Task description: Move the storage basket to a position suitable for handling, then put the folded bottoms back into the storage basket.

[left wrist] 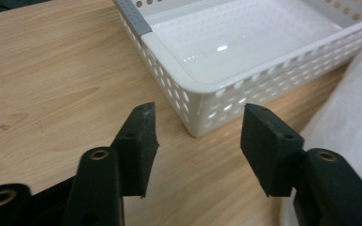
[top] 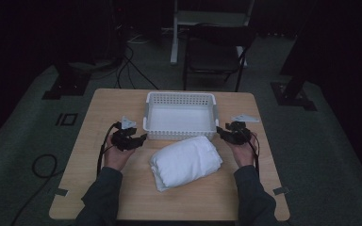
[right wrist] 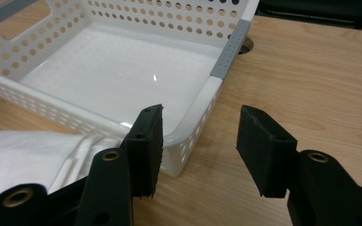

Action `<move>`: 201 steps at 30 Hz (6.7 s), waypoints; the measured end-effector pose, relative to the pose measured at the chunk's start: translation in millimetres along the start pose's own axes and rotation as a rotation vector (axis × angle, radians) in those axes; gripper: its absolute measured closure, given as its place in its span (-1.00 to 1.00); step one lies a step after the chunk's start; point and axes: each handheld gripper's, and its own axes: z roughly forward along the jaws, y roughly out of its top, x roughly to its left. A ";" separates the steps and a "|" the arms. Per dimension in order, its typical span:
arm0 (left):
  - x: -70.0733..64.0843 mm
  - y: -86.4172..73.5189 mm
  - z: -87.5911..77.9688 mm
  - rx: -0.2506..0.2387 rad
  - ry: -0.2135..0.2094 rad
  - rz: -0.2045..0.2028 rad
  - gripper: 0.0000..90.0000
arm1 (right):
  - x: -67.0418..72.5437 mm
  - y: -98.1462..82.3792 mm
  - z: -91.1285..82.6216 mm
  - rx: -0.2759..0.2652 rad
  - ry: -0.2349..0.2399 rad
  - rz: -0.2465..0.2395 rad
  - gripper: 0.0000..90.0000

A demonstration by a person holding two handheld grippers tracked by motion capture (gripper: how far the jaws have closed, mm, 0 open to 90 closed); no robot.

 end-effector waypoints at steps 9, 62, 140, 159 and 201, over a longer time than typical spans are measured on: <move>-17.9 -9.2 -16.4 -0.021 -0.043 0.013 -0.09 | 14.1 -12.4 -12.5 0.002 0.025 -0.052 0.11; -64.6 -33.4 5.6 0.063 -0.071 0.076 -0.08 | 46.0 -55.7 -10.0 0.077 0.160 -0.049 0.19; -54.4 -39.5 36.6 0.109 -0.221 -0.077 -0.77 | 53.8 -63.4 12.7 0.206 0.207 0.061 -0.77; -46.8 -49.7 43.4 0.121 -0.294 -0.158 -0.82 | 47.0 -71.0 23.9 0.235 0.314 0.150 -0.76; -49.2 -53.5 36.3 0.096 -0.414 -0.213 0.26 | 49.9 -71.8 25.2 0.210 0.433 0.230 0.16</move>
